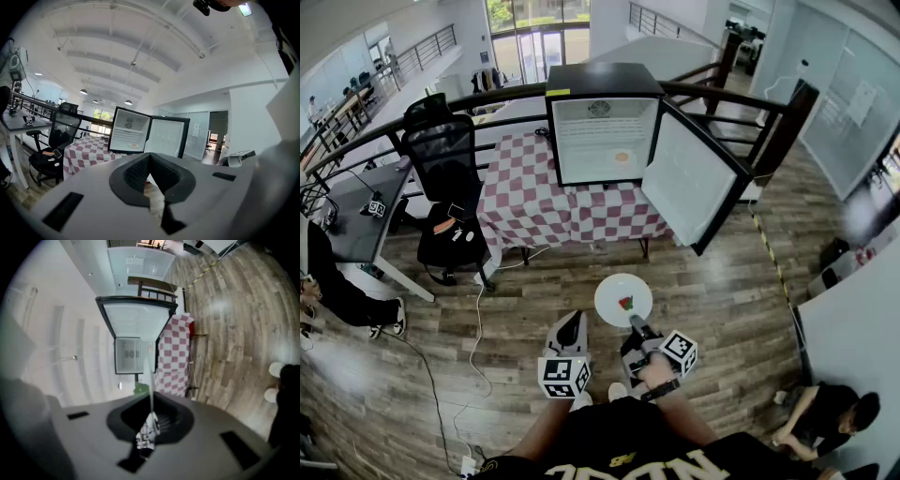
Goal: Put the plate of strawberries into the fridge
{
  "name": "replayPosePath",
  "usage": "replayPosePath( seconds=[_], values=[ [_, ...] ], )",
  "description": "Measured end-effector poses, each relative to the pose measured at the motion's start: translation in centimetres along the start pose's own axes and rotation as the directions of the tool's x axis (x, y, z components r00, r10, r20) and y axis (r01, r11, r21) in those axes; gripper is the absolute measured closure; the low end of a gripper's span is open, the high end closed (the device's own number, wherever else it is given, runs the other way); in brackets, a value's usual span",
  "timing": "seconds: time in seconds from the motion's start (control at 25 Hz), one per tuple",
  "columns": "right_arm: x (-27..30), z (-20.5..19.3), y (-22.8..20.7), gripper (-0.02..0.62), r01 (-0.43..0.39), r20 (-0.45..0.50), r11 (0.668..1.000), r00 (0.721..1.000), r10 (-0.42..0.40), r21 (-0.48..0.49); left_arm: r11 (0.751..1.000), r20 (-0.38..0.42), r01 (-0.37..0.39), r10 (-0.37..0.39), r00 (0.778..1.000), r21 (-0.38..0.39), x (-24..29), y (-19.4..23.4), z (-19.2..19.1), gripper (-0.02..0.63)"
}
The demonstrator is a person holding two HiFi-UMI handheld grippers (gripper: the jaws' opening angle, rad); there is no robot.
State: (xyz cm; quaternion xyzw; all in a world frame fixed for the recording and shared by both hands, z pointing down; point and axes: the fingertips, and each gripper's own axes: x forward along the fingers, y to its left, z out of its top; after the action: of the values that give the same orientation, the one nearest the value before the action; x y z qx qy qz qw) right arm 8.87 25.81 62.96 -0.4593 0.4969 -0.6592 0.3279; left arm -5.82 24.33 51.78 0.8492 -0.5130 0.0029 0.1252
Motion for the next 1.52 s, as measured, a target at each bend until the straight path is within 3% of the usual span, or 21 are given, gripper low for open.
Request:
replayPosePath(
  seconds=[0.28, 0.64, 0.8, 1.0, 1.28, 1.52],
  values=[
    [-1.1, 1.0, -0.6, 0.566, -0.01, -0.007, 1.0, 1.0, 0.01, -0.002, 1.0, -0.021, -0.006, 0.006, 1.0, -0.016, 0.3, -1.3, -1.3, 0.589],
    [-1.8, 4.7, -0.5, 0.566, -0.026, -0.005, 1.0, 1.0, 0.026, -0.011, 0.999, -0.024, -0.016, 0.015, 1.0, -0.031, 3.0, -3.1, -1.4, 0.589],
    [-1.8, 6.7, -0.9, 0.566, -0.039, 0.013, 0.999, 0.999, 0.038, 0.029, 1.0, -0.029, -0.005, 0.004, 1.0, -0.009, 4.3, -4.7, -1.6, 0.589],
    [-1.0, 6.4, -2.2, 0.566, -0.019, -0.05, 1.0, 0.999, 0.019, 0.009, 1.0, -0.052, -0.01, 0.011, 0.999, 0.004, 5.0, -5.5, -2.8, 0.589],
    [2.3, 6.3, -3.5, 0.566, 0.009, -0.108, 1.0, 0.994, -0.009, 0.003, 0.998, -0.04, -0.06, 0.06, 0.997, 0.001, 7.5, -2.8, -2.2, 0.589],
    [7.5, 7.7, -1.5, 0.566, -0.023, -0.089, 1.0, 0.996, 0.021, -0.019, 0.999, -0.03, -0.03, 0.031, 0.999, 0.021, 12.6, 0.1, -1.6, 0.589]
  ],
)
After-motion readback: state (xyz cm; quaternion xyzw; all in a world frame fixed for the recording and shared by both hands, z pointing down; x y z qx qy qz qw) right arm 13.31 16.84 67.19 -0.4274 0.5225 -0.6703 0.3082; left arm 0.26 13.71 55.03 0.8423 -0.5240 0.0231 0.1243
